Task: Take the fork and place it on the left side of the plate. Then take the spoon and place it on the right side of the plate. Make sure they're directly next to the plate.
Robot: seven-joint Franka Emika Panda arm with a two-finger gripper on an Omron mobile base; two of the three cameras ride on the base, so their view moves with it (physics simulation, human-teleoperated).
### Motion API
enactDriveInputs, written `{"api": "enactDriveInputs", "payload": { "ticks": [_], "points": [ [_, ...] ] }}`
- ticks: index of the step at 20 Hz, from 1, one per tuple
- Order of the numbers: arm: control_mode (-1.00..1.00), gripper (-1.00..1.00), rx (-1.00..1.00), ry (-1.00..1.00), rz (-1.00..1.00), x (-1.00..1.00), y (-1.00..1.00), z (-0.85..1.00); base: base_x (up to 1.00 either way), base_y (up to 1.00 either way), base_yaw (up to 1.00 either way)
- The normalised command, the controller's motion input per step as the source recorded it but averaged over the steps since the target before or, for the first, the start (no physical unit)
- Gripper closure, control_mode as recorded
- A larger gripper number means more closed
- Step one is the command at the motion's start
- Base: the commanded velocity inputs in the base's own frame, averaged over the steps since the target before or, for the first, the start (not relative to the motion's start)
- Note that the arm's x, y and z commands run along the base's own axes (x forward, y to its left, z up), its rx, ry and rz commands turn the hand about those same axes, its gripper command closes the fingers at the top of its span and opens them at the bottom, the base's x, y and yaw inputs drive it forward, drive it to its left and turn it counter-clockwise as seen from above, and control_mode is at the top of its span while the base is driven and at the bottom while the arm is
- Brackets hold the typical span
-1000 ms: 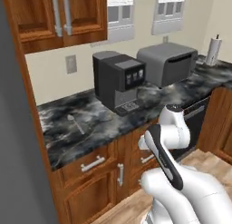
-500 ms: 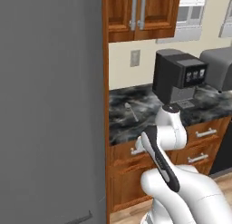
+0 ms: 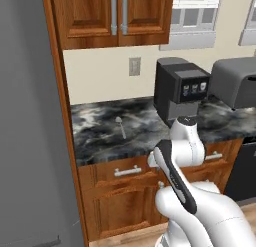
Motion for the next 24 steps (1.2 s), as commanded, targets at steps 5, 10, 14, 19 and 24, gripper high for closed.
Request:
{"api": "enactDriveInputs", "payload": {
  "ticks": [5, 10, 14, 19, 24],
  "points": [
    [1.00, -1.00, 0.00, 0.00, 0.00, 0.00, 0.00, 0.00, 0.48, -0.05, 0.10],
    [1.00, -1.00, 0.00, 0.00, 0.00, 0.00, 0.00, 0.00, 0.58, -0.01, 0.11],
    [1.00, -1.00, 0.00, 0.00, 0.00, 0.00, 0.00, 0.00, 0.39, -0.03, 0.03],
    [1.00, -1.00, 0.00, 0.00, 0.00, 0.00, 0.00, 0.00, 0.58, -0.02, 0.00],
    [1.00, -1.00, 0.00, 0.00, 0.00, 0.00, 0.00, 0.00, 0.30, 0.00, -0.01]
  ]
}}
